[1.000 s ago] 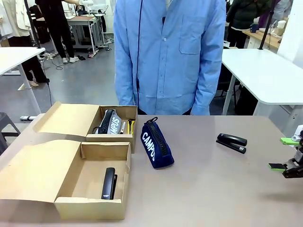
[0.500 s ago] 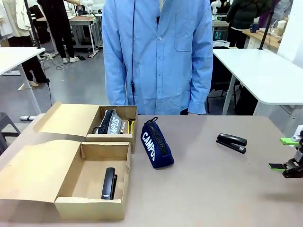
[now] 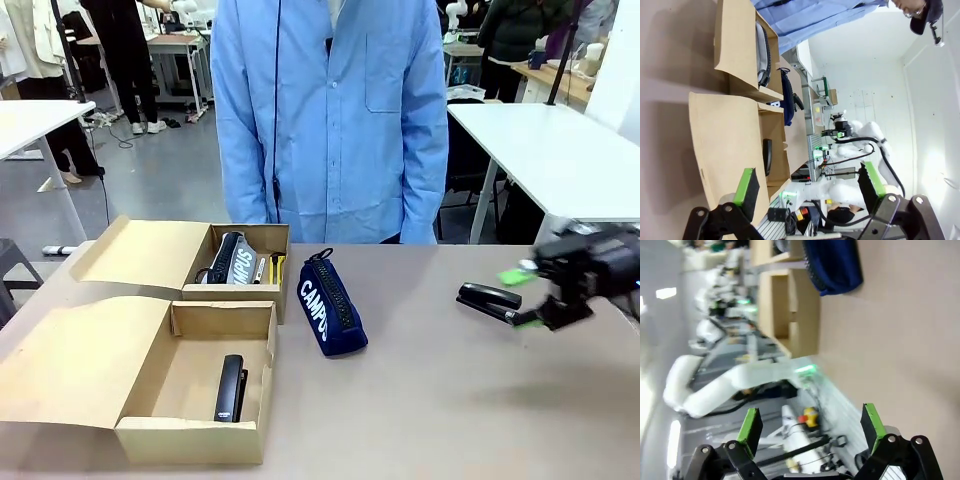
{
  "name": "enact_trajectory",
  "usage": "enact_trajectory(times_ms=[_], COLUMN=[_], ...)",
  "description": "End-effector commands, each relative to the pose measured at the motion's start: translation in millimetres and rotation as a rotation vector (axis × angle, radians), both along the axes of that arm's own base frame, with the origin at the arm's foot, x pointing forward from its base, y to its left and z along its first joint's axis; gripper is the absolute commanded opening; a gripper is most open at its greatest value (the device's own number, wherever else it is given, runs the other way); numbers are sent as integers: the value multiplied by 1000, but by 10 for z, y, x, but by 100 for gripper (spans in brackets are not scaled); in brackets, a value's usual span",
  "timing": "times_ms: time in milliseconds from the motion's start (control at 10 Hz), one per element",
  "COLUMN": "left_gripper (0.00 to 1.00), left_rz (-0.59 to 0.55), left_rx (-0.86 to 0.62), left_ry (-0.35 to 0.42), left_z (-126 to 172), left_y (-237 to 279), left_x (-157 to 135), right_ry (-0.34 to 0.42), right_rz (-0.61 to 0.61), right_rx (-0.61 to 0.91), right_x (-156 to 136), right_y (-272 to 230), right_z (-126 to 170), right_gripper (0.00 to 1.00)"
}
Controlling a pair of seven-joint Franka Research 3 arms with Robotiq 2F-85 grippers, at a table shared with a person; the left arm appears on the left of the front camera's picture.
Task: Place items inside the box.
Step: Pick up a Pencil pouch or Stapler and place it inside the Mailer Box closest to the robot.
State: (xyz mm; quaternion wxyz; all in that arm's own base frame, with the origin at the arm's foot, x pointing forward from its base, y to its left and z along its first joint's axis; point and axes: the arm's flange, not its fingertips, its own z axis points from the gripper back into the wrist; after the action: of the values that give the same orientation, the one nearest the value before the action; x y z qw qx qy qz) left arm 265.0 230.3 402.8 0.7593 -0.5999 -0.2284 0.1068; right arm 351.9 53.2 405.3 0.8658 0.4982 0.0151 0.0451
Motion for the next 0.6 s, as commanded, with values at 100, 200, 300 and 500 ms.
enact_trajectory(times_ms=[100, 200, 300, 500], left_gripper=[100, 100, 100, 100], left_rz=[-6, -6, -6, -6], left_rx=[-4, -4, -4, -4], left_ry=[-20, -20, -20, -20], left_z=[6, 6, 6, 6], left_y=[-7, -7, -7, -7], left_x=[-17, -17, -17, -17], right_ry=[-179, -304, -387, -272], right_rz=[54, 136, 236, 181], right_rx=[-465, -722, -865, -581], right_x=[-285, -484, -640, -653], right_y=[1369, 1640, 1711, 1825], right_z=[413, 425, 424, 490], right_gripper=[100, 100, 100, 100])
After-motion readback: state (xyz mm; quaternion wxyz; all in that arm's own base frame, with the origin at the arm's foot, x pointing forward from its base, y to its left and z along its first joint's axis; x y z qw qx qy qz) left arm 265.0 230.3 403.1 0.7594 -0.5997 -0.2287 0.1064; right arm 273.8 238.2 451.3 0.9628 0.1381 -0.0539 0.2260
